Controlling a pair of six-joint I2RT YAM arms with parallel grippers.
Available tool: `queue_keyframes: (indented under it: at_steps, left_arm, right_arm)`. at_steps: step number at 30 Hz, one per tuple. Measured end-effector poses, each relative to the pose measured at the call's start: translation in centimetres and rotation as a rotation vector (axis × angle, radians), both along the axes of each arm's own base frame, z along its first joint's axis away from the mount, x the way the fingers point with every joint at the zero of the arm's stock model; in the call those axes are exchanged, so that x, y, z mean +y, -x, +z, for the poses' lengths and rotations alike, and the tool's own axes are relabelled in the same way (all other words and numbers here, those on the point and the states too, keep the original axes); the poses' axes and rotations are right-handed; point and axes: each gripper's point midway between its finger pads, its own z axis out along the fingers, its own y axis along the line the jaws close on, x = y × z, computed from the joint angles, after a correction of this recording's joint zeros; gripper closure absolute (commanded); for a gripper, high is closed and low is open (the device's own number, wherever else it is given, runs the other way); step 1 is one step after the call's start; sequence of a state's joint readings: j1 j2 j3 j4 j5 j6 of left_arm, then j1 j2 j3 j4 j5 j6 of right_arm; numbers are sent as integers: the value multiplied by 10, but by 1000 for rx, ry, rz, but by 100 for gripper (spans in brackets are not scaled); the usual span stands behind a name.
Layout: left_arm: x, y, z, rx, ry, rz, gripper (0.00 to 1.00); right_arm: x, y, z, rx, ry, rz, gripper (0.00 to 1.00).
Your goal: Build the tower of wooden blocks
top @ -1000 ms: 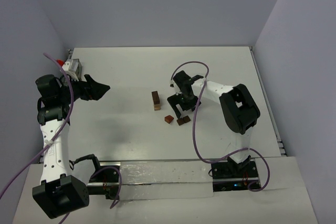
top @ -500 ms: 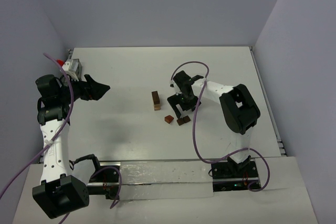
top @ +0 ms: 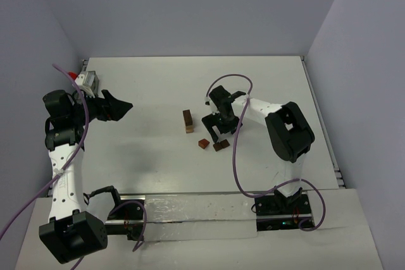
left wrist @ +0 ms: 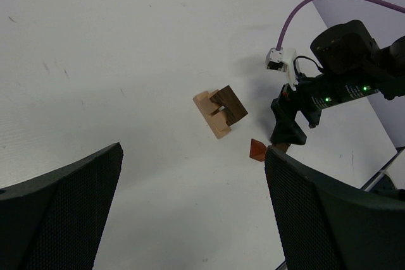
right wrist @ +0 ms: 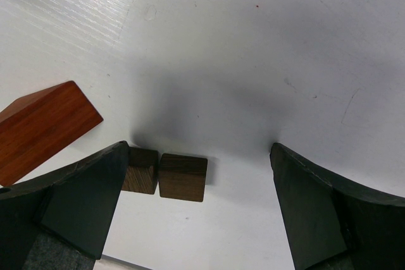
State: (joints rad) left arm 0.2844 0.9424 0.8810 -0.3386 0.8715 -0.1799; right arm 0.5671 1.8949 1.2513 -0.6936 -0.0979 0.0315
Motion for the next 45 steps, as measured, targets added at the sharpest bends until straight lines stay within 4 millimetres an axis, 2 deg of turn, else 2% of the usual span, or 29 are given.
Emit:
queue_keyframes:
  at_steps: [25,36,40,45]
  left_arm:
    - [0,1,-4,8,3,0,1]
    - [-1,2,-5,9,3,0,1]
    - [-1,2,-6,9,3,0,1]
    - [-1,2,-6,9,7,1,1]
  right_arm:
    - [2,1,3,14,-13,-30,0]
    - [29,2,16,89,-141,-34,0]
    - [27,5,14,98,-134,-42,0]
    - [13,21,6,102,-61,-75,0]
